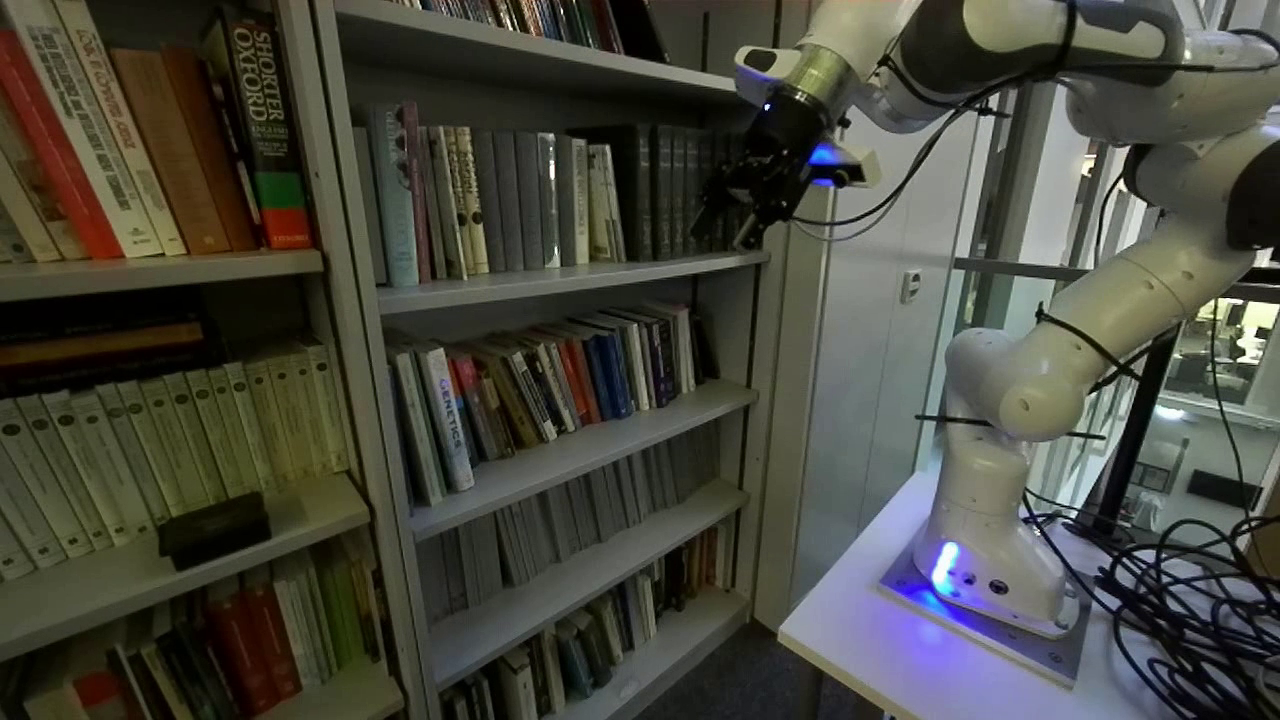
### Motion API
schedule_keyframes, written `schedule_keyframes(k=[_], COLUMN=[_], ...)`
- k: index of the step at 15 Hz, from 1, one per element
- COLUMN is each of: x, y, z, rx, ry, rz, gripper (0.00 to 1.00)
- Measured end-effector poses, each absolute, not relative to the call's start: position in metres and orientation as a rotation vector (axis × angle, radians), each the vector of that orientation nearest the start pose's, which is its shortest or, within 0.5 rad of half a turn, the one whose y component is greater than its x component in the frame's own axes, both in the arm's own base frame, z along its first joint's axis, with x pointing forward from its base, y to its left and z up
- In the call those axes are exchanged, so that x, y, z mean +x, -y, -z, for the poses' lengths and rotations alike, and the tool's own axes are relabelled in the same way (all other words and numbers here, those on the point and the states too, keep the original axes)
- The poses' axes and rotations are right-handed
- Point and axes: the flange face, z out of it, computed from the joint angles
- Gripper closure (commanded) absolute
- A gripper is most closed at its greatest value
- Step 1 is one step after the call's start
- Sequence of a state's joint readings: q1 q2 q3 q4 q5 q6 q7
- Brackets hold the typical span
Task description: Move the thin white book to the right
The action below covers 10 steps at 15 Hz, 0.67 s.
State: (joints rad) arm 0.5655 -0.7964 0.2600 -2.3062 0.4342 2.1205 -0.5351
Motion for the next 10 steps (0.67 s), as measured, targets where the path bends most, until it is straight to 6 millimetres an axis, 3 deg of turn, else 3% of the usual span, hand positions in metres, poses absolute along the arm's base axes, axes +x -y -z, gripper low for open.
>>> schedule_keyframes(k=[10], x=[0.256], y=[-0.322], z=[-0.694], rx=[-2.230], ry=[1.719], rz=[0.902], gripper=[0.00])
